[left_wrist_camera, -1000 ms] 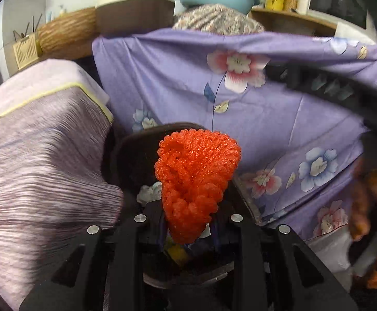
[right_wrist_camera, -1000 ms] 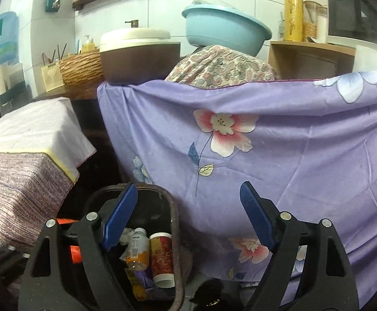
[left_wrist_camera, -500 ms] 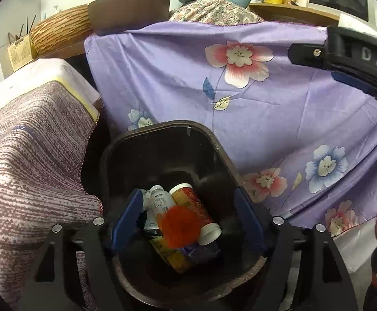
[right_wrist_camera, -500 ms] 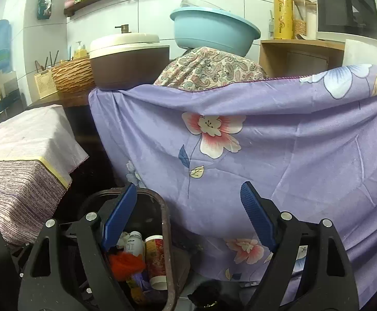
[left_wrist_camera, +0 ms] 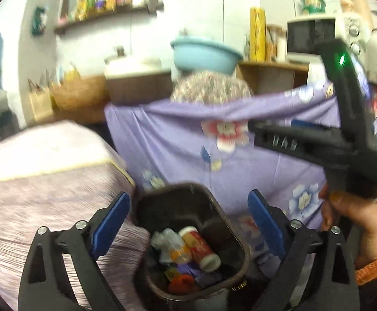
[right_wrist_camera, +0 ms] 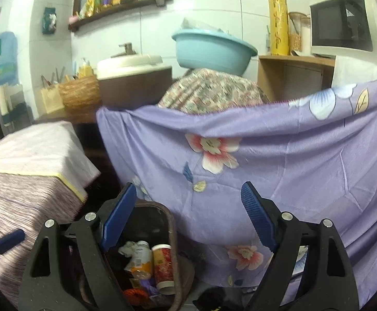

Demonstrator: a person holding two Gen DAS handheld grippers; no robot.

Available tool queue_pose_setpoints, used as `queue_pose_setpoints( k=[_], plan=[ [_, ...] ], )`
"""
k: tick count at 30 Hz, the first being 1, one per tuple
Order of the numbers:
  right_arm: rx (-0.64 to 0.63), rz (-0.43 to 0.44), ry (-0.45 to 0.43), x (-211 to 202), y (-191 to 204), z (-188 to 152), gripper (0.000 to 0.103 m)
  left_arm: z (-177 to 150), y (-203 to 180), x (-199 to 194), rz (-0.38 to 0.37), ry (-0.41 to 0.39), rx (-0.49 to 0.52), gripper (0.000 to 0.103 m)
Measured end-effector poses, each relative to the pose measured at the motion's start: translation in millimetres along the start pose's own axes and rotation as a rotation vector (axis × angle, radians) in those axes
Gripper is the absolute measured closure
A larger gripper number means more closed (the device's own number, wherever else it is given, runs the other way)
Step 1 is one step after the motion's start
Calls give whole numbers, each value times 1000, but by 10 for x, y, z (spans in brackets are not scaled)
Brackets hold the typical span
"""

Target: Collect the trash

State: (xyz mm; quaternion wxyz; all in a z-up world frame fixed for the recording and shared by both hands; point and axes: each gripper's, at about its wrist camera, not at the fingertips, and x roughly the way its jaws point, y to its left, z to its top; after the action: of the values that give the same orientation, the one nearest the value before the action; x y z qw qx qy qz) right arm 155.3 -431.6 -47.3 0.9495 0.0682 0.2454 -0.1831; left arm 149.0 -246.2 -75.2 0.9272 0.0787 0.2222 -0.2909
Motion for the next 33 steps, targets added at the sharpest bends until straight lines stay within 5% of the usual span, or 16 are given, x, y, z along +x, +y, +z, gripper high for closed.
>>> queue_pose_setpoints(
  k=[3, 14, 33],
  plan=[
    [-20, 15, -48, -201, 136, 51, 9, 88, 80, -298, 32, -71, -7, 6],
    [-10, 139, -159, -978, 707, 96, 6, 149, 361, -1228, 195, -232, -12, 5],
    [-70, 245, -304, -2279, 1113, -223, 6, 13, 681, -2322, 388, -353, -136, 5]
  ],
)
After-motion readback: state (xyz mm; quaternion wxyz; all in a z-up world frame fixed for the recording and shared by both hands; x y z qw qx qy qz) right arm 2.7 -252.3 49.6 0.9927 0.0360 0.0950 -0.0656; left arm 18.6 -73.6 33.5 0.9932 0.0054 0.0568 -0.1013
